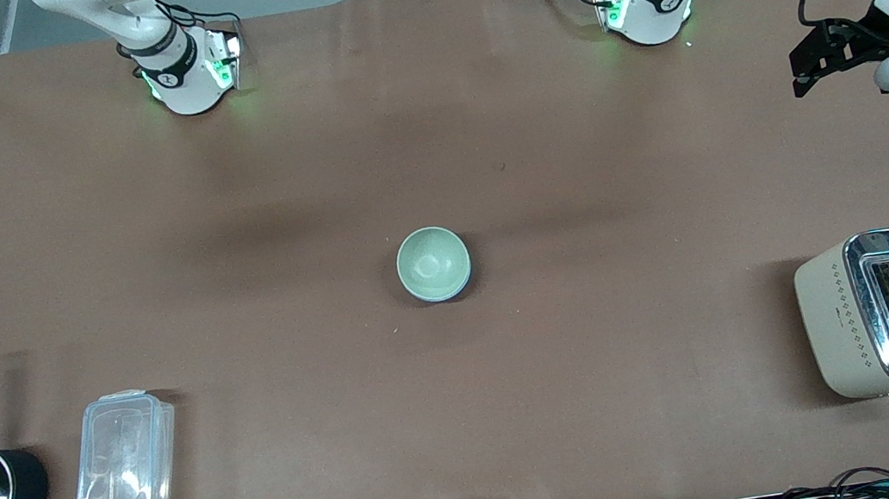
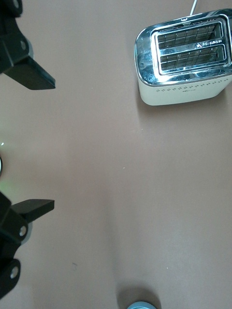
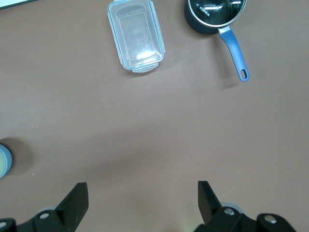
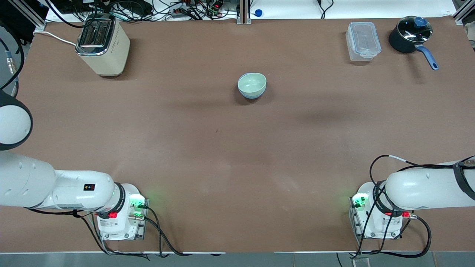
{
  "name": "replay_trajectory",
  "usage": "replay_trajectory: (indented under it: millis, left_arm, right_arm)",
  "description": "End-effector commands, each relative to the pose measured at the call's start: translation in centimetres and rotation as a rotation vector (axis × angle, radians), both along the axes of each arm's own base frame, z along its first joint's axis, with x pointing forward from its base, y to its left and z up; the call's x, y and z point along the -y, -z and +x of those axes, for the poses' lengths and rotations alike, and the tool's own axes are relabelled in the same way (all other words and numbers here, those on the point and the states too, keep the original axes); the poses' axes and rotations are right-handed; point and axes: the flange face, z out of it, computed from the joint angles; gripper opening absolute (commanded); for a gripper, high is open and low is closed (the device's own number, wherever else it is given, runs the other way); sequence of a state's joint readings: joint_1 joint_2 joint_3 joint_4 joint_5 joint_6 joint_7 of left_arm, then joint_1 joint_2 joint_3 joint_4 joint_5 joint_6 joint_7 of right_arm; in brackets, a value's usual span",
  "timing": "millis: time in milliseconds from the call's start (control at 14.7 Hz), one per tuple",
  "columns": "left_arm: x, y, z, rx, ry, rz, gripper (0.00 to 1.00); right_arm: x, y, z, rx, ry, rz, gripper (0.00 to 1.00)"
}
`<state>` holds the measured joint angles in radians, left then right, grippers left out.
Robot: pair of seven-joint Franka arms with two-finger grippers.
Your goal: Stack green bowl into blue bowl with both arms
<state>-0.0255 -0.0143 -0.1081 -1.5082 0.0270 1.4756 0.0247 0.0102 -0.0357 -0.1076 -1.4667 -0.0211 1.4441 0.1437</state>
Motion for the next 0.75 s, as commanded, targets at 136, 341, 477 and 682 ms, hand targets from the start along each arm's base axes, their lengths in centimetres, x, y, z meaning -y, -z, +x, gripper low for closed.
replay_trajectory:
  millis: [136,341,477,682]
  left_arm:
    - [0.08,-0.50,0.09,0.006,0.003,0.011,1.00]
    - [0.10,-0.35,0.14,0.002,-0.004,0.003,1.00]
    - [-0.04,-0.27,0.16,0.000,-0.010,0.001,1.00]
    - [0.22,-0.26,0.11,0.000,-0.065,0.001,1.00]
  right_arm:
    - [-0.71,-0.01,-0.10,0.007,-0.030,0.002,1.00]
    - [-0.88,0.07,-0.18,-0.002,-0.033,0.003,1.00]
    - [-0.80,0.06,-0.17,-0.001,-0.032,0.003,1.00]
    - [-1.15,0.10,-0.19,-0.005,-0.038,0.005,1.00]
